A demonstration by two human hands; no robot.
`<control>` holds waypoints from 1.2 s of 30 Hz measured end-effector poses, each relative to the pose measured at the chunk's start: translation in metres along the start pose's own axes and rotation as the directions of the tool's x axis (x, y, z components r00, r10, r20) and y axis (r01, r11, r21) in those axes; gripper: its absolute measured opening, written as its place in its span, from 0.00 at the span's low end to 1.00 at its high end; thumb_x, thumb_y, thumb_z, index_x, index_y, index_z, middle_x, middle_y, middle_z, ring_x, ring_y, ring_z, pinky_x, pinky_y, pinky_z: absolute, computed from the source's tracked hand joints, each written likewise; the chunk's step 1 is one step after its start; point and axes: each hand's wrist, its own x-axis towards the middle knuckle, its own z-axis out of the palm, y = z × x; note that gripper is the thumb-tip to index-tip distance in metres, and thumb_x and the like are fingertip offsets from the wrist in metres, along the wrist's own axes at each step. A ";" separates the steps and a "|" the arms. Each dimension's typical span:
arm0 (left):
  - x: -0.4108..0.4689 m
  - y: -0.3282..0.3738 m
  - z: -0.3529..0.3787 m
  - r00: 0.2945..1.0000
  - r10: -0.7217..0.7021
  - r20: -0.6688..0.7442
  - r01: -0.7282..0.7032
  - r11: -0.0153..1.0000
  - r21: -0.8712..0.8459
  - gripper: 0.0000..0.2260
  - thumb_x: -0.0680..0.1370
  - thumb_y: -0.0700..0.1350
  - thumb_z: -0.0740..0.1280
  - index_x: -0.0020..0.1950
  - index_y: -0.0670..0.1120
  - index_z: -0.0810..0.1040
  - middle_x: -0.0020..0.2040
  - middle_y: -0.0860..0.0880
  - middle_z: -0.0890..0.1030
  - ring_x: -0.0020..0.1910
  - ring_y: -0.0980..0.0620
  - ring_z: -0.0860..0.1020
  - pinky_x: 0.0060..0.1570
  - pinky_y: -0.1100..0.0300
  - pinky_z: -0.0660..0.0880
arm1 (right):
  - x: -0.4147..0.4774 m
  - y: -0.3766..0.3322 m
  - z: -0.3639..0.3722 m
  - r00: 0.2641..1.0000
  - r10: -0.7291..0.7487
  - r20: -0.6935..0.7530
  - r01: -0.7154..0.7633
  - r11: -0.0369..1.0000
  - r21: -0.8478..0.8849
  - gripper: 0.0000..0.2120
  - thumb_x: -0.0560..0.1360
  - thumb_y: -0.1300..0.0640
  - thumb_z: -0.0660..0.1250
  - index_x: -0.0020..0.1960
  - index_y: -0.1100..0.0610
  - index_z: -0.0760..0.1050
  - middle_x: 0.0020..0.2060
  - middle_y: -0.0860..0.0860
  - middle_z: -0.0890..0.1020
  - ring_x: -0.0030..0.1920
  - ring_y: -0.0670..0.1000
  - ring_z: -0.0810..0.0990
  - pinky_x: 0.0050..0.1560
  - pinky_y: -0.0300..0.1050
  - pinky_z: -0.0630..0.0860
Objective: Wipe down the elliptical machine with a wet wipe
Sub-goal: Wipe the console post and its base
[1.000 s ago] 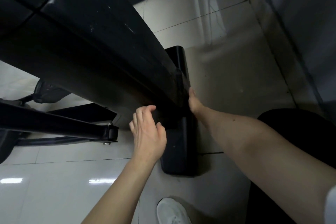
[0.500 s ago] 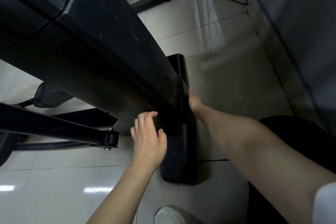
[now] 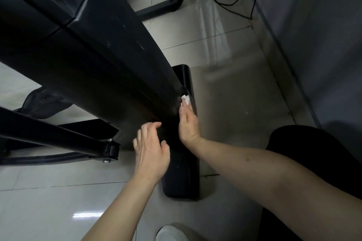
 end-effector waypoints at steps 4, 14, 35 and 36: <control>0.001 0.000 0.000 1.000 -0.005 0.011 0.005 1.000 0.000 0.23 0.75 0.38 0.68 0.69 0.47 0.70 0.66 0.50 0.70 0.66 0.49 0.68 0.65 0.50 0.62 | 0.005 0.012 0.000 0.999 0.027 0.016 -0.027 1.000 -0.001 0.25 0.86 0.42 0.47 0.82 0.44 0.56 0.79 0.40 0.59 0.78 0.42 0.56 0.79 0.42 0.51; -0.001 -0.010 -0.005 1.000 0.021 0.007 -0.021 1.000 0.009 0.24 0.76 0.37 0.65 0.71 0.48 0.69 0.68 0.53 0.70 0.66 0.52 0.67 0.65 0.56 0.59 | 0.026 0.090 0.002 0.858 0.507 0.082 -0.514 0.844 0.155 0.40 0.78 0.28 0.45 0.83 0.48 0.49 0.82 0.46 0.53 0.82 0.49 0.50 0.82 0.53 0.45; -0.009 -0.027 -0.008 0.997 -0.039 0.070 0.035 0.998 0.053 0.19 0.77 0.36 0.63 0.66 0.50 0.74 0.65 0.53 0.73 0.63 0.51 0.70 0.63 0.56 0.59 | 0.017 0.108 0.010 0.798 0.594 0.097 -0.602 0.786 0.140 0.49 0.70 0.18 0.41 0.83 0.43 0.44 0.82 0.44 0.50 0.82 0.50 0.50 0.82 0.57 0.44; -0.008 -0.026 -0.009 0.996 -0.039 0.076 0.035 0.998 0.056 0.18 0.77 0.37 0.63 0.66 0.50 0.74 0.65 0.54 0.73 0.63 0.51 0.69 0.64 0.55 0.59 | 0.021 0.119 0.011 0.769 0.628 0.118 -0.639 0.755 0.146 0.56 0.62 0.13 0.42 0.83 0.42 0.47 0.82 0.45 0.53 0.82 0.52 0.53 0.81 0.59 0.47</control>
